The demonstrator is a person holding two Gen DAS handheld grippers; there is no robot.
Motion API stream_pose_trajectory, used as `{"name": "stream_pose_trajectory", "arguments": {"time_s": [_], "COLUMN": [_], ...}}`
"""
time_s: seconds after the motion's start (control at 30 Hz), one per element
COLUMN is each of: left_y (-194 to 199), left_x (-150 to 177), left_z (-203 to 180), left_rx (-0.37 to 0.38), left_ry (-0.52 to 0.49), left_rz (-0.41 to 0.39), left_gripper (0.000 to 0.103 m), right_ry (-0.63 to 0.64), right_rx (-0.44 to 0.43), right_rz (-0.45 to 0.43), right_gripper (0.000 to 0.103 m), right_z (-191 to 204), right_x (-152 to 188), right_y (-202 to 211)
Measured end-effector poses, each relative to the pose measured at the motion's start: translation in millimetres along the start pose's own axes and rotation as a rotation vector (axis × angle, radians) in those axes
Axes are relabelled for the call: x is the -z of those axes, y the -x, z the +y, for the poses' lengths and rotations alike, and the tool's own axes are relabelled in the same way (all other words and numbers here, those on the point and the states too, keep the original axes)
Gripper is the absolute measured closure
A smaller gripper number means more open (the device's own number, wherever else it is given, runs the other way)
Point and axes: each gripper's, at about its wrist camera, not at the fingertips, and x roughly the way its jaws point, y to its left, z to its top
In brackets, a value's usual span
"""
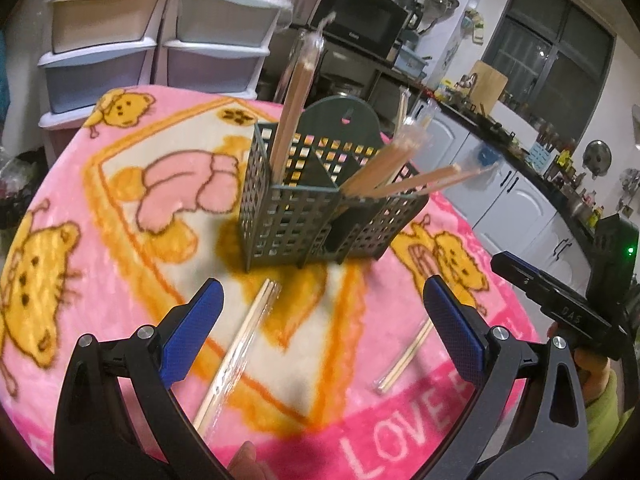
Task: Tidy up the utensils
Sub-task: 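Withdraw both tools and move toward the wrapped chopsticks on the blanket, then close both tools on a wrapped chopstick pair lying on the blanket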
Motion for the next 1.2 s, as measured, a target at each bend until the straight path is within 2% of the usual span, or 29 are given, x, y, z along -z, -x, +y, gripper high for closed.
{"name": "stream_pose_trajectory", "arguments": {"time_s": [0.53, 0.6, 0.73, 0.93, 1.1, 1.13, 1.2], "left_y": [-53.7, -62.2, -75.9, -91.6, -100.8, -100.9, -101.5], "left_x": [11.8, 11.6, 10.9, 10.6, 14.2, 14.7, 14.1], "left_z": [10.4, 12.8, 18.1, 22.3, 29.0, 30.1, 32.0], "left_rx": [-0.066, -0.077, -0.088, -0.106, -0.113, -0.116, -0.130], "left_ry": [-0.035, -0.036, -0.025, -0.023, -0.005, -0.004, -0.006], "left_rz": [0.116, 0.132, 0.155, 0.181, 0.191, 0.189, 0.189], "left_gripper": [0.011, 0.018, 0.024, 0.039, 0.055, 0.056, 0.067], "right_ry": [-0.076, -0.090, -0.130, -0.191, -0.256, -0.272, -0.283], "right_rx": [0.046, 0.052, 0.066, 0.072, 0.073, 0.071, 0.083], "right_rz": [0.103, 0.120, 0.155, 0.201, 0.236, 0.243, 0.251], "right_gripper": [0.042, 0.042, 0.042, 0.042, 0.042, 0.044, 0.051], "right_z": [-33.7, -38.9, -52.0, -65.6, -78.7, -81.1, -83.4], "right_x": [24.7, 27.1, 32.2, 35.3, 32.3, 31.9, 31.1], "right_y": [-26.6, -31.6, -42.2, -58.5, -75.9, -79.7, -85.1]}}
